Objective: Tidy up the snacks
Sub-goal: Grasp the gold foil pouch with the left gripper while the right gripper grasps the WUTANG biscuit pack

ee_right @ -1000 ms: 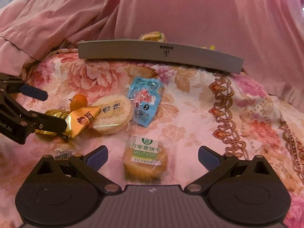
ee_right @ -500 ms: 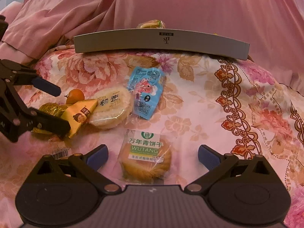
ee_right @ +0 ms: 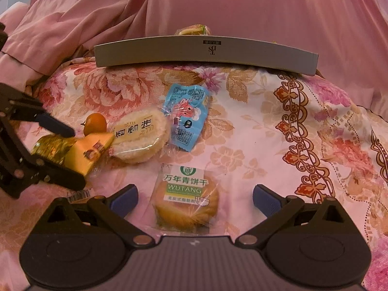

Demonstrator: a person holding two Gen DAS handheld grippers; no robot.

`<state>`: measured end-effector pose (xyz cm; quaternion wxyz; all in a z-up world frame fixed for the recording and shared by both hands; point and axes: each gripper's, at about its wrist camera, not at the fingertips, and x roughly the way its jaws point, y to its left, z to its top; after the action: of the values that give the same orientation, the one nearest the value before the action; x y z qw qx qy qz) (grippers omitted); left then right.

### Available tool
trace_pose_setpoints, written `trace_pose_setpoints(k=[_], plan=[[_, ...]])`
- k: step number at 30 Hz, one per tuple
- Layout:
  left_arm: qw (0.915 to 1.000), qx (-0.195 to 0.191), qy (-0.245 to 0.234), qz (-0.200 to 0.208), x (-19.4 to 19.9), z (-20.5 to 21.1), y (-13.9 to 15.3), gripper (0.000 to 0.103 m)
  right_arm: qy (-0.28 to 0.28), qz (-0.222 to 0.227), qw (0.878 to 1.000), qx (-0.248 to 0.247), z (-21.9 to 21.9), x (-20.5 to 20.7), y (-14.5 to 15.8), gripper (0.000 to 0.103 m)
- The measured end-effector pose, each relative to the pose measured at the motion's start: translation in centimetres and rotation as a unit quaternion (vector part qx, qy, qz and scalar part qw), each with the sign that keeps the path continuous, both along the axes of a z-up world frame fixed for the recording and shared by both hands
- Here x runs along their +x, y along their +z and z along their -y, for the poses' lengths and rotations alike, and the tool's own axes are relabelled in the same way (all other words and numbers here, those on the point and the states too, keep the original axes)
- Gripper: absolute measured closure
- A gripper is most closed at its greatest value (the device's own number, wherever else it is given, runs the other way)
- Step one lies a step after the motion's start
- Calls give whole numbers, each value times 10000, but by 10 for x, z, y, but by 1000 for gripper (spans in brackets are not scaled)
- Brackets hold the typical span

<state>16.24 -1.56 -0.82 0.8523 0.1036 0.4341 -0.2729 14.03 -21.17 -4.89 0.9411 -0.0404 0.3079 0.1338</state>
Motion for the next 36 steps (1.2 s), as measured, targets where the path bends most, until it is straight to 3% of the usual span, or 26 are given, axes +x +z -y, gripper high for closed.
trace_pose_setpoints(k=[11, 17, 21, 25, 29, 36], plan=[[9982, 114, -553, -212, -17, -7, 4, 5, 168, 103, 9998, 36, -1, -9, 5, 12], [9985, 156, -459, -256, -21, -13, 5, 10, 345, 122, 9993, 49, -5, -9, 6, 30], [9993, 60, -212, -307, -27, -18, 5, 24, 394, 189, 9990, 13, -8, -13, 7, 38], [9992, 105, -290, -261, -41, -15, 6, 25, 444, 214, 9988, 8, -10, -15, 7, 47], [9976, 31, -508, -461, -49, -10, 6, 25, 538, 189, 9984, 39, -12, -17, 8, 49], [9962, 344, -753, -264, -39, 10, 0, 25, 645, 131, 9977, 135, -14, -24, 9, 49]])
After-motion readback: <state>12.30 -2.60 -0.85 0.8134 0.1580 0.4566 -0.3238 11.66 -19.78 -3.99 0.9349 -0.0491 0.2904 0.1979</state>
